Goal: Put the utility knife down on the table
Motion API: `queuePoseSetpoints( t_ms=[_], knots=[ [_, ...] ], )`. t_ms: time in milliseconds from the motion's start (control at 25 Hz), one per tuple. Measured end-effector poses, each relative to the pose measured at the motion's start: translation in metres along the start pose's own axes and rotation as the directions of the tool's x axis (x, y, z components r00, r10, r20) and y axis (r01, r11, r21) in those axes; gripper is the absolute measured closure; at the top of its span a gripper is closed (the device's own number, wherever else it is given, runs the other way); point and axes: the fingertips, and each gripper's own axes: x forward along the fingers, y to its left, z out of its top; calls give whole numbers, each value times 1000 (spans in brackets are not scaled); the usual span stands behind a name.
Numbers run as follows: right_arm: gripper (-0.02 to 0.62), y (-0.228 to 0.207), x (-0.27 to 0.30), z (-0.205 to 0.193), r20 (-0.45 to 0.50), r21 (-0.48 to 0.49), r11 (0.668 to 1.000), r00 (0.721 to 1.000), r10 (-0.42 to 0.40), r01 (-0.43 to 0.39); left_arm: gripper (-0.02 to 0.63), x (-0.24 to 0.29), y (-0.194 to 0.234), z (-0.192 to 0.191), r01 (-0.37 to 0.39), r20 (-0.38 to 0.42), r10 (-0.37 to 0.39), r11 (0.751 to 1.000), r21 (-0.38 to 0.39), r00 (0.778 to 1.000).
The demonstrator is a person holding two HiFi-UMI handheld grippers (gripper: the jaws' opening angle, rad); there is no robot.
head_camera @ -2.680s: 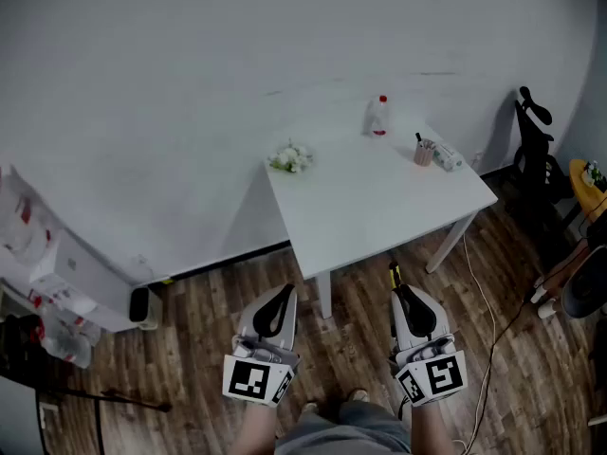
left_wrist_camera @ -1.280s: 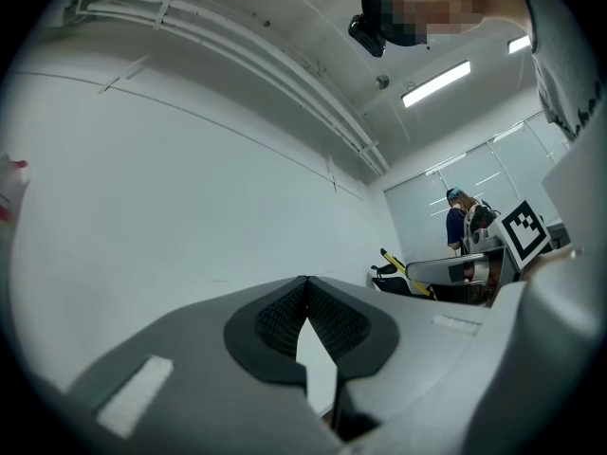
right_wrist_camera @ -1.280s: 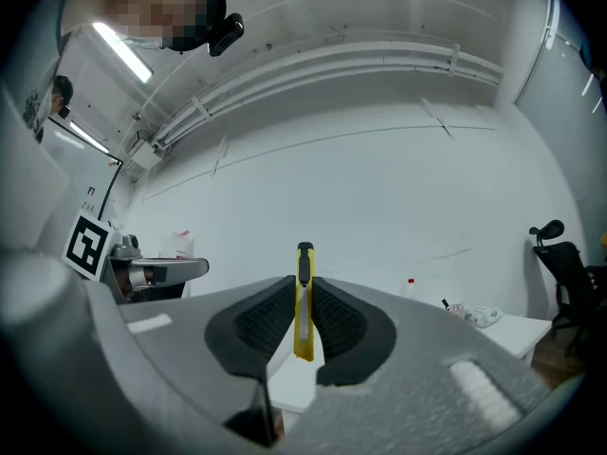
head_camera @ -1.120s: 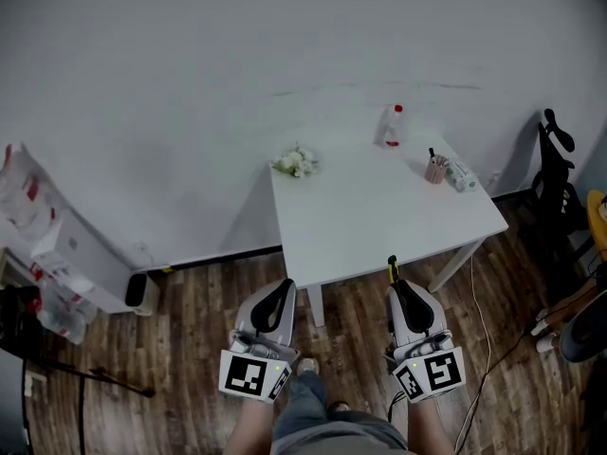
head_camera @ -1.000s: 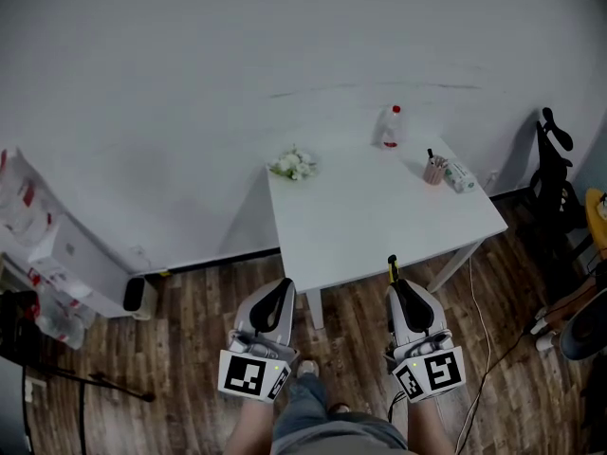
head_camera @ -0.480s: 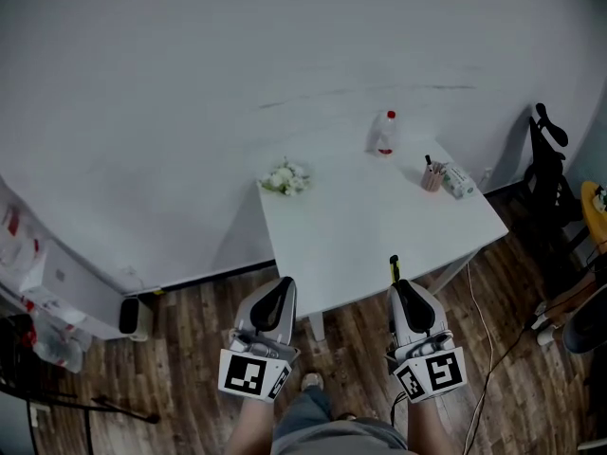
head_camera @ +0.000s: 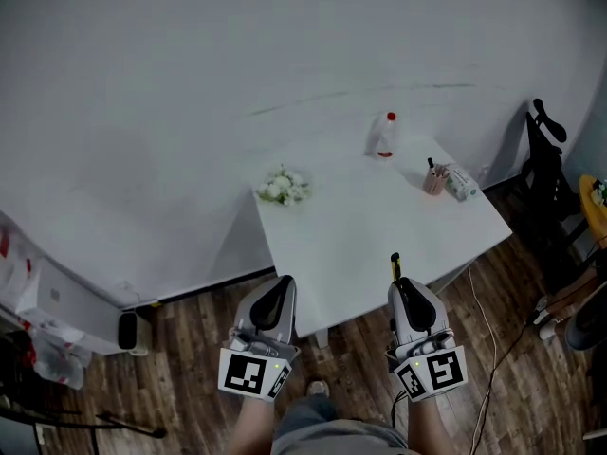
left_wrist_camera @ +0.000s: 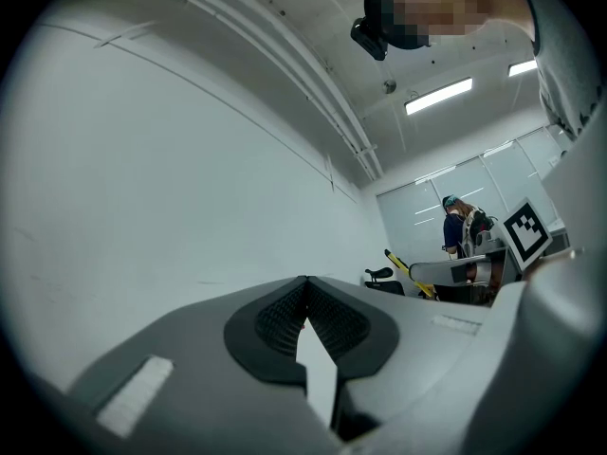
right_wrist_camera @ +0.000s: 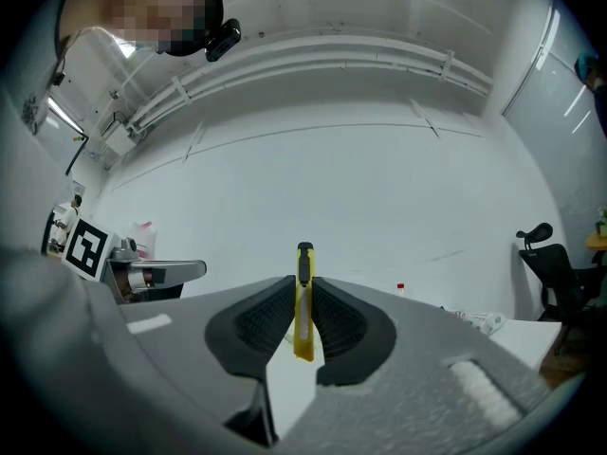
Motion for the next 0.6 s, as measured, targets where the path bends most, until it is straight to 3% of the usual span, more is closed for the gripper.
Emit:
queuePoseSetpoints(
  t_ms=[600],
  knots=[
    [540, -2, 38, -8, 8, -5, 998, 998, -57, 57, 592, 29, 36, -12, 50, 2, -50, 999, -10, 999]
  ],
)
